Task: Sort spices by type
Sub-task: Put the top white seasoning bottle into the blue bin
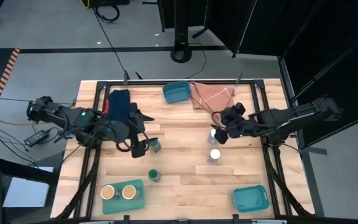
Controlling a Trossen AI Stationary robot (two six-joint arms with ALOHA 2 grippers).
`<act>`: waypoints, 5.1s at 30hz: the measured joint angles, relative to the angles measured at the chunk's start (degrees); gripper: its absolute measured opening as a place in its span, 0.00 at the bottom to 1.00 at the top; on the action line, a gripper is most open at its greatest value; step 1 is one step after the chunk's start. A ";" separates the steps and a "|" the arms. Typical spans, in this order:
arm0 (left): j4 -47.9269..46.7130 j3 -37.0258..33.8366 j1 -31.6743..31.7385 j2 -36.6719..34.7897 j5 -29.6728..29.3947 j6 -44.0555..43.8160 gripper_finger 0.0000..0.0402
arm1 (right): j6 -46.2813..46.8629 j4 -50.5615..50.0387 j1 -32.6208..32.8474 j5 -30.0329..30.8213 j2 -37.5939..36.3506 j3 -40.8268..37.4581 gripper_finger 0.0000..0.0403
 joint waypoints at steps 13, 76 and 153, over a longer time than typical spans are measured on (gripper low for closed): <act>25.22 -18.63 4.26 -3.95 7.67 -3.15 0.87 | -1.53 -0.41 1.82 0.15 5.92 -0.60 0.93; 19.62 -18.83 11.87 -11.20 5.61 4.01 0.87 | 17.64 28.14 0.54 -2.50 3.29 -29.00 0.50; 10.76 -18.76 11.85 -20.67 2.88 2.57 0.87 | -17.83 37.61 -36.20 -24.33 50.11 29.99 0.50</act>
